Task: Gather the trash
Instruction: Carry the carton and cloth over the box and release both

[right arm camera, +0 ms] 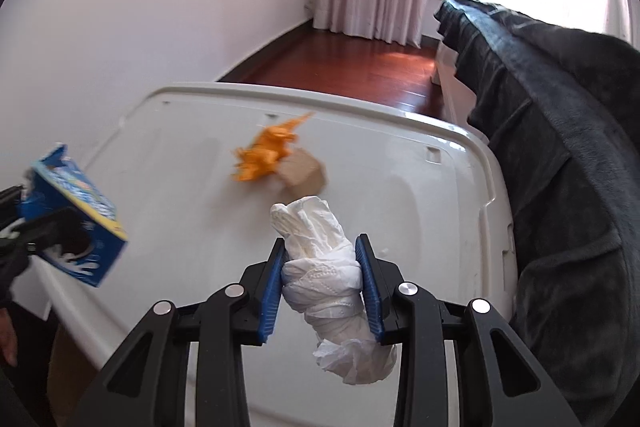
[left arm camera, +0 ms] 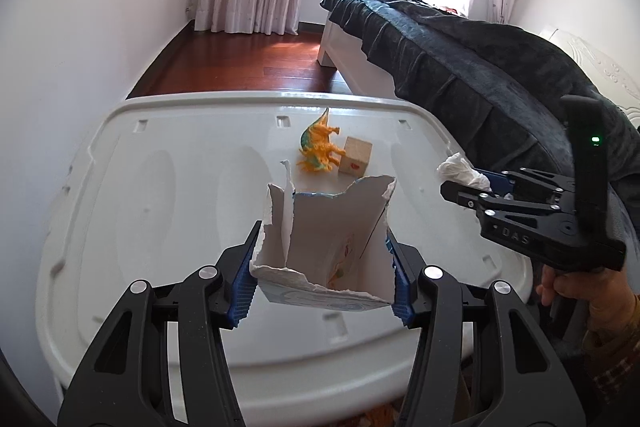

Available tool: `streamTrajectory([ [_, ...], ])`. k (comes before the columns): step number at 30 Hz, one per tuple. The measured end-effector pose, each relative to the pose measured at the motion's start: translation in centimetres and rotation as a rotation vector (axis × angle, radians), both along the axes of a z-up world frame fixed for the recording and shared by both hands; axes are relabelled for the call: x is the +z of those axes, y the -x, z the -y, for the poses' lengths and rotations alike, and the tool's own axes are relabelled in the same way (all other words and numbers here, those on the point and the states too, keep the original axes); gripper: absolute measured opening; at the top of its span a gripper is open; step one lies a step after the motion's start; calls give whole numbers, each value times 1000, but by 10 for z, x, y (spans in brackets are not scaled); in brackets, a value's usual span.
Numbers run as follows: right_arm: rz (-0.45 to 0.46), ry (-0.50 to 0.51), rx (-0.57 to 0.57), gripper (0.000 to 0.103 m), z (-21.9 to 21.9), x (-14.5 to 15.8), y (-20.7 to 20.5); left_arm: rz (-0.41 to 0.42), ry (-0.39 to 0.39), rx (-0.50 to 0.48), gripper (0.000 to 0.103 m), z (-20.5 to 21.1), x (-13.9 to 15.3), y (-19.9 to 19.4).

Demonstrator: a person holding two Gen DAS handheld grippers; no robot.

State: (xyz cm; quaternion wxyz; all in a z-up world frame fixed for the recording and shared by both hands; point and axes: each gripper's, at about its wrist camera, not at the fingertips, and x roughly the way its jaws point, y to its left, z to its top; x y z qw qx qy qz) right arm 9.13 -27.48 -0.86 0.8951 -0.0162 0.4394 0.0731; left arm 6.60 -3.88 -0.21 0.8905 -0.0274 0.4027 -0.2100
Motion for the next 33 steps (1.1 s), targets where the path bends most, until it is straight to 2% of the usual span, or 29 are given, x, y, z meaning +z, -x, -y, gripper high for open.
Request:
streamTrajectory([
  [5, -25, -44, 57, 35, -42, 1, 64, -22, -17, -3, 53, -19, 3, 50],
  [8, -75, -71, 100, 35, -70, -13, 106, -50, -20, -9, 53, -29, -1, 80],
  [12, -146, -71, 127, 35, -92, -35, 142, -86, -34, -30, 53, -35, -10, 112],
  [17, -225, -79, 110, 35, -99, -61, 167, -125, -59, -33, 53, -45, -22, 136],
  [24, -277, -54, 81, 39, -102, -75, 176, -245, -107, 3, 54, -57, -52, 154],
  [26, -280, -46, 68, 50, -102, -75, 175, -277, -130, 13, 59, -56, -60, 156],
  [29, -264, -31, 43, 66, -99, -73, 176, -286, -178, 45, 73, -56, -62, 156],
  [31, -252, -37, 24, 73, -95, -71, 175, -265, -205, 75, 81, -56, -59, 155],
  [33, -241, -38, 5, 78, -92, -69, 176, -254, -211, 95, 83, -57, -56, 154],
])
